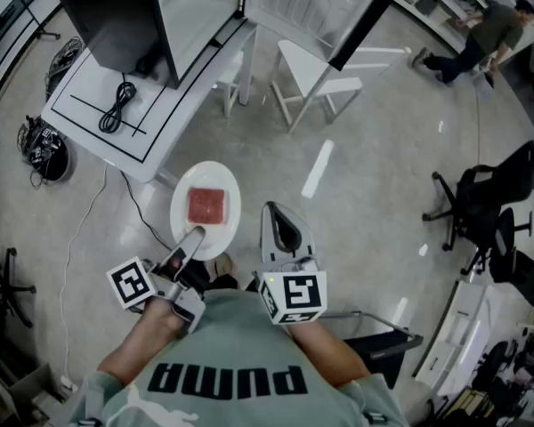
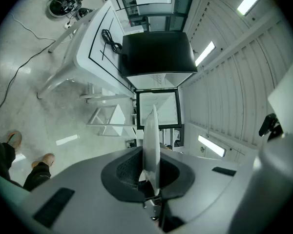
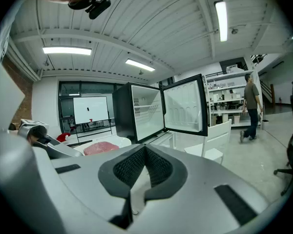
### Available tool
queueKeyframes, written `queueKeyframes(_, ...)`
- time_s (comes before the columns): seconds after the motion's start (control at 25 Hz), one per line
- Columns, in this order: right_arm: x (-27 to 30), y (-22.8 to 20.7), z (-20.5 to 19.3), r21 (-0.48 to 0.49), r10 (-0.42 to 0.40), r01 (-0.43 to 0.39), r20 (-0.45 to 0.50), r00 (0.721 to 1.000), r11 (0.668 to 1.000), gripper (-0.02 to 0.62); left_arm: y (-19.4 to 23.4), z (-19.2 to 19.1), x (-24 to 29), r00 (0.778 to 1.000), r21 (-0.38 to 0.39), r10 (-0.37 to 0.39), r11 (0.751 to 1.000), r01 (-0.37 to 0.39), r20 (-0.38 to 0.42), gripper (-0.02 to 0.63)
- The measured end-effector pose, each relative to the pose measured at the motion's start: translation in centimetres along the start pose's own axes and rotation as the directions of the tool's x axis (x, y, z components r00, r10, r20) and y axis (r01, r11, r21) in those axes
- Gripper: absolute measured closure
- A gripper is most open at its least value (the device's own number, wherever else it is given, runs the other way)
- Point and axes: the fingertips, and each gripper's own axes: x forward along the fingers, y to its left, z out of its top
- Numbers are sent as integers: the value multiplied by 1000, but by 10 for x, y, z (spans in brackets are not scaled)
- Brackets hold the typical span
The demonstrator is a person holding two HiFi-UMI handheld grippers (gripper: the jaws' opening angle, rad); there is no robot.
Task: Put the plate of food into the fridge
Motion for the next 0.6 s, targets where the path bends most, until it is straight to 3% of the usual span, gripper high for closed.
queueKeyframes(0.6, -9, 14, 10, -6, 14, -14, -2, 1000, 1000, 592, -7, 0, -13, 1000, -1, 25, 1000, -25, 3, 580)
